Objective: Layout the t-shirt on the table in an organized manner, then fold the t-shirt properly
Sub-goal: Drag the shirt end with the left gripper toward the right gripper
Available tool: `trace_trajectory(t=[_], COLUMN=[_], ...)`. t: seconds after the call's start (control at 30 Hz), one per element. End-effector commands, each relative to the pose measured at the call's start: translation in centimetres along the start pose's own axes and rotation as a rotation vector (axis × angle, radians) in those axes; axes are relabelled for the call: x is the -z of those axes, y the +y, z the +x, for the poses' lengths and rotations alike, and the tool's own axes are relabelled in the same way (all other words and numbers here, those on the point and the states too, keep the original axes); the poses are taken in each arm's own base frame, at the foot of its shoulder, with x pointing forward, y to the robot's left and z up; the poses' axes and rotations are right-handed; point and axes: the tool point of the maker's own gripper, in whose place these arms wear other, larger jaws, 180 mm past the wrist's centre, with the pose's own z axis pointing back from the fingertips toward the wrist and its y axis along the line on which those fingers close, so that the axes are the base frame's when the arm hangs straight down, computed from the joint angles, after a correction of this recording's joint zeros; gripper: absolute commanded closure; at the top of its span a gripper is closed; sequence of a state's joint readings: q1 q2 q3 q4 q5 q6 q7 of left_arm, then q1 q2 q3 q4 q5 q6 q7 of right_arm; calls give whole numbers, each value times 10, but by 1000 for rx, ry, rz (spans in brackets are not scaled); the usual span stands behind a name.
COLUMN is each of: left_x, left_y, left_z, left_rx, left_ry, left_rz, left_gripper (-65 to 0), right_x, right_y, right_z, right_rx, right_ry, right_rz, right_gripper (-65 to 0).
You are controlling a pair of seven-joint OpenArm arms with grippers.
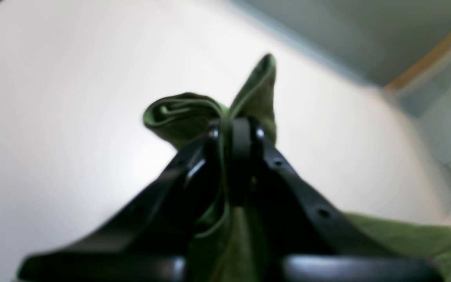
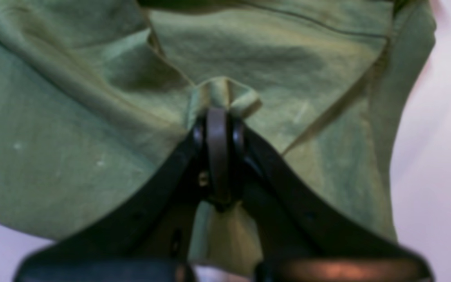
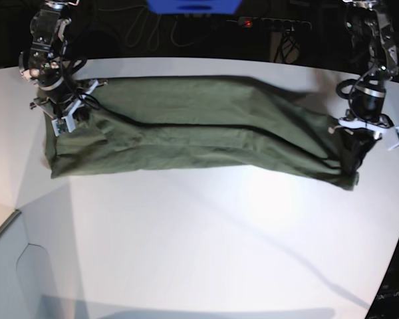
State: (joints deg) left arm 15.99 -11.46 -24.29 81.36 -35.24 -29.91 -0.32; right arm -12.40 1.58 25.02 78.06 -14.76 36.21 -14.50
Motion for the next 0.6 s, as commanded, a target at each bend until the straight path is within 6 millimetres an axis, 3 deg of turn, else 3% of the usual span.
trace_trajectory(t=[0.0, 0.1, 0.27, 0.43, 0.57], left_x=[4, 13, 20, 20, 15], left_y=[-18, -52, -130, -199, -230], left_z=[8, -18, -72, -106, -131], left_rx=[23, 84, 115, 159, 233], left_ry=[-29, 32, 132, 191, 239], left_rz=[-43, -68, -212, -352, -411], left_gripper=[-3, -3, -3, -3, -3], right_x=[-1, -1, -1, -2, -1], right_y=[0, 0, 1, 1, 1], right_z=[-20, -20, -20, -21, -21], right_rx=[-33, -33, -32, -32, -33], right_ry=[94, 94, 94, 96, 95], right_rz=[2, 2, 3, 3, 4], right_gripper=[0, 0, 0, 0, 0])
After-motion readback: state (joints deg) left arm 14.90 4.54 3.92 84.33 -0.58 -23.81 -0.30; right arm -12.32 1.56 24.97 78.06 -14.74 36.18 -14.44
